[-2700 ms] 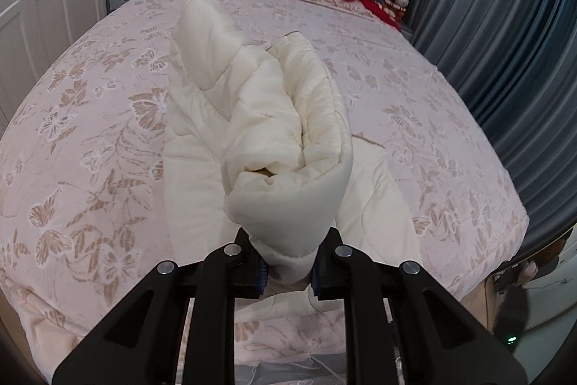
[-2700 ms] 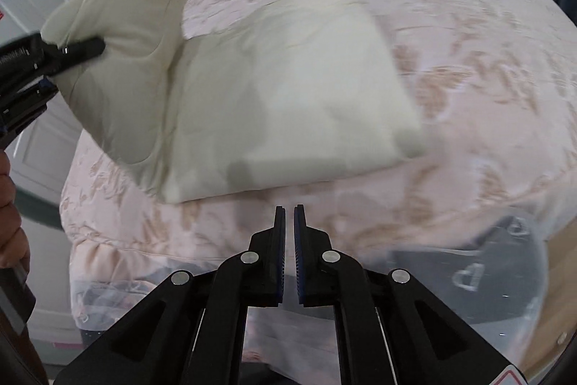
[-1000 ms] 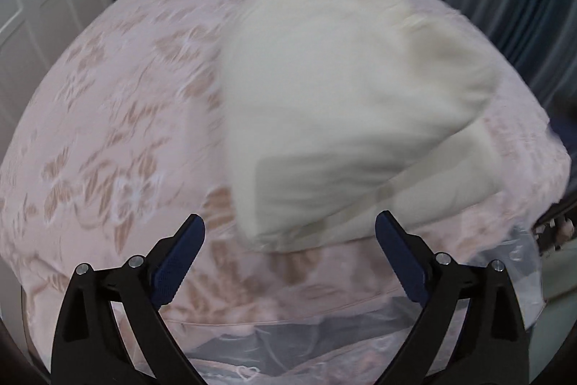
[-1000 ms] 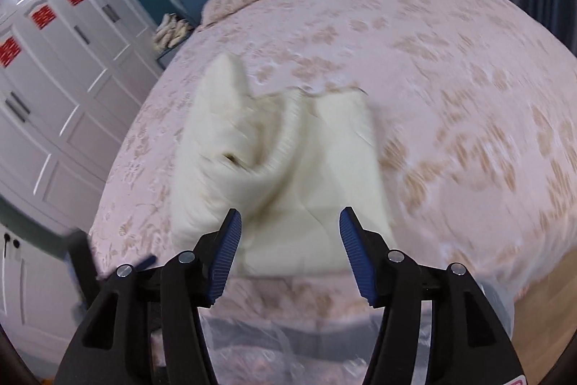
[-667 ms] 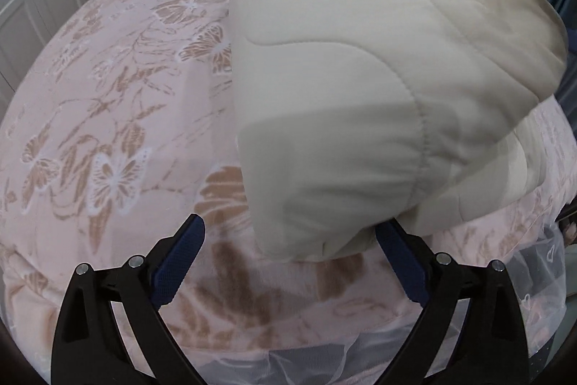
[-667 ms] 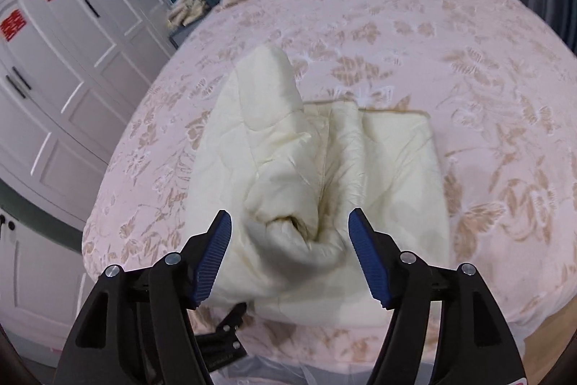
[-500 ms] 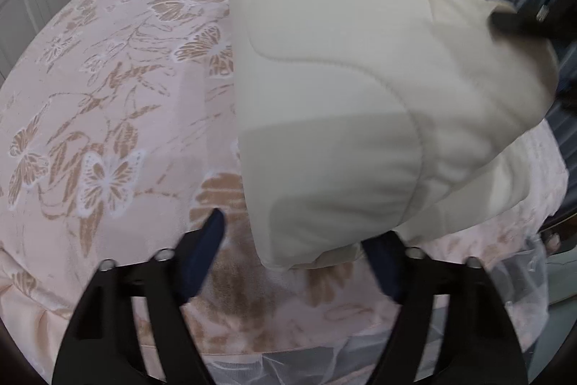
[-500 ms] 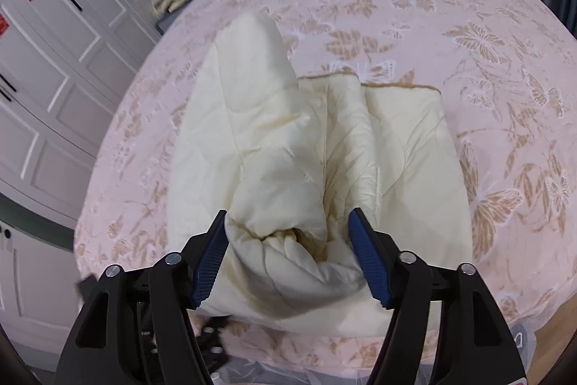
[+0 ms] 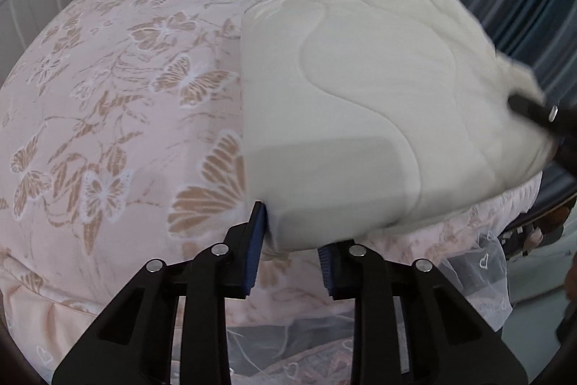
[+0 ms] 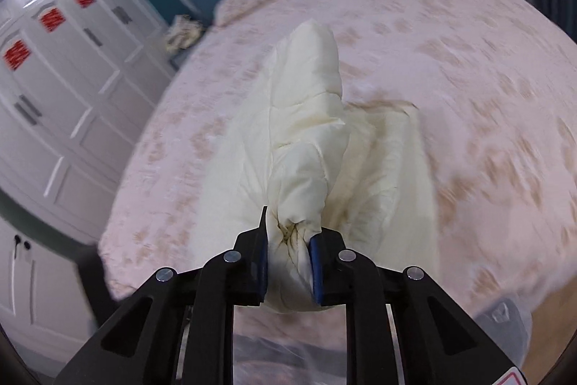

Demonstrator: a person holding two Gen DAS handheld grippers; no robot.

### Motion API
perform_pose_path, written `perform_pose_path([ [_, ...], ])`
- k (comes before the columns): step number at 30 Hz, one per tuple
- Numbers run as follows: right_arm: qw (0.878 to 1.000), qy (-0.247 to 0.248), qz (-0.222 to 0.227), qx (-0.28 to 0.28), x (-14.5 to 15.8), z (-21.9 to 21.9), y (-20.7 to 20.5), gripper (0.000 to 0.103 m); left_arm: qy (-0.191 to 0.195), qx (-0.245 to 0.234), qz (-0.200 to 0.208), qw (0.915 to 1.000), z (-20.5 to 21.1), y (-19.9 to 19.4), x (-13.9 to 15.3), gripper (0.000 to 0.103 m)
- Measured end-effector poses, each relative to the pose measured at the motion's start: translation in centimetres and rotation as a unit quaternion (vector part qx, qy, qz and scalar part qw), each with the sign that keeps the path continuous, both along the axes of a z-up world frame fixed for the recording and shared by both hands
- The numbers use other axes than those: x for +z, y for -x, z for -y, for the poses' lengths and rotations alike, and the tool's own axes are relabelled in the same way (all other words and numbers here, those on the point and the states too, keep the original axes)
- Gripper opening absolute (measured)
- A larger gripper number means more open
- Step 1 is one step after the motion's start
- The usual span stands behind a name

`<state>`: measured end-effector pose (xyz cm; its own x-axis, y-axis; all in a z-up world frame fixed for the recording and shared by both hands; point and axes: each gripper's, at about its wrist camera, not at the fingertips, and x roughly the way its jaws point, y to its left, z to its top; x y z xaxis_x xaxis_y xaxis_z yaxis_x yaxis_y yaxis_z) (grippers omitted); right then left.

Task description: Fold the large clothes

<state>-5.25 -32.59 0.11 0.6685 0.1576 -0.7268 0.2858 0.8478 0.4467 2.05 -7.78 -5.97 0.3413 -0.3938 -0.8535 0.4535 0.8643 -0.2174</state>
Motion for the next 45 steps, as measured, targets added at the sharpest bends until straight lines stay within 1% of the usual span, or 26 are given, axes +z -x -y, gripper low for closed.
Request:
perform_pose_path([
  [2,0.999,-0.014,-0.024,-0.017,-2.5,1.3,0.7,0.016,-0.011,-0.009,-0.002,0.9999,0.7,0.5,-0.4,0.026],
  [5,0.999,-0.002,-0.041,-0.023,-4.7,1.8,0.8,0.016,-0.029,-0.013,-0.001,0.9995,1.3,0.9,-1.1,0.026],
  [8,0.998,-0.012,-0.056,-0.029,-7.1,2.1,0.4,0.016,-0.04,-0.011,-0.005,0.9991,1.5,1.0,-1.7,0.025],
  [13,0.997,-0.027,-0.068,-0.035,-9.6,2.5,0.3,0.017,-0.058,-0.017,-0.003,0.9982,2.0,1.3,-2.4,0.026],
  [17,0.996,-0.037,-0.069,-0.038,-11.0,2.7,0.3,0.018,-0.064,-0.023,-0.003,0.9977,2.1,1.6,-2.4,0.026],
  [19,0.996,-0.042,-0.067,-0.035,-10.7,2.9,0.4,0.02,-0.059,-0.022,-0.008,0.998,1.9,1.6,-2.1,0.027],
  [21,0.997,-0.047,-0.06,-0.032,-9.8,3.1,0.9,0.023,-0.039,-0.012,-0.03,0.9987,0.8,1.4,-1.4,0.028],
  [23,0.997,-0.05,-0.051,-0.028,-8.4,3.5,1.8,0.03,-0.009,-0.002,-0.054,0.9985,-0.8,1.3,-0.6,0.028],
  [24,0.997,-0.046,-0.05,-0.032,-7.8,3.7,2.2,0.038,0.004,0.003,-0.061,0.9981,-1.8,1.3,0.0,0.028],
  [25,0.997,-0.041,-0.046,-0.036,-6.9,3.9,2.8,0.046,0.007,0.011,-0.055,0.9984,-2.6,1.3,0.7,0.028],
  [27,0.998,-0.036,-0.037,-0.045,-5.2,4.3,3.4,0.046,0.002,0.027,-0.032,0.9991,-3.8,1.1,2.2,0.028],
  [29,0.998,-0.027,-0.03,-0.056,-3.5,4.7,3.4,0.046,0.005,0.042,-0.02,0.9989,-4.5,0.2,3.5,0.029],
  [30,0.997,-0.023,-0.028,-0.062,-2.9,4.9,3.1,0.047,0.009,0.05,-0.012,0.9986,-4.7,-0.7,4.2,0.031],
  [31,0.997,-0.021,-0.027,-0.068,-2.1,5.3,2.4,0.049,0.013,0.054,-0.006,0.9984,-4.8,-1.4,4.6,0.036],
  [33,0.996,-0.032,-0.017,-0.078,-1.0,5.9,1.0,0.051,0.024,0.068,0.007,0.9974,-4.2,-3.5,5.8,0.042],
  [34,0.995,-0.037,-0.015,-0.086,-0.5,6.2,0.0,0.055,0.032,0.069,0.011,0.997,-3.6,-4.5,6.3,0.046],
  [36,0.993,-0.051,-0.013,-0.103,0.0,6.8,-2.4,0.061,0.036,0.074,0.015,0.9965,-2.4,-6.2,6.8,0.047],
  [37,0.993,-0.056,-0.015,-0.106,-0.1,7.0,-3.2,0.062,0.039,0.073,0.012,0.9965,-1.6,-7.1,6.8,0.052],
  [39,0.99,-0.074,-0.031,-0.117,-0.7,7.1,-5.2,0.062,0.05,0.08,0.0,0.9956,-0.5,-8.4,6.8,0.058],
  [42,0.985,-0.096,-0.075,-0.125,-2.8,6.9,-7.7,0.062,0.062,0.085,-0.028,0.994,1.2,-9.7,6.0,0.059],
  [43,0.983,-0.104,-0.085,-0.125,-3.5,6.7,-8.2,0.054,0.065,0.087,-0.035,0.9935,1.6,-10.0,5.8,0.059],
  [44,0.981,-0.116,-0.093,-0.125,-4.3,6.6,-8.7,0.042,0.067,0.089,-0.042,0.9929,2.0,-10.2,5.7,0.059],
  [45,0.98,-0.123,-0.092,-0.125,-4.6,6.7,-8.8,0.017,0.068,0.092,-0.046,0.9924,2.3,-10.4,5.5,0.059],
])
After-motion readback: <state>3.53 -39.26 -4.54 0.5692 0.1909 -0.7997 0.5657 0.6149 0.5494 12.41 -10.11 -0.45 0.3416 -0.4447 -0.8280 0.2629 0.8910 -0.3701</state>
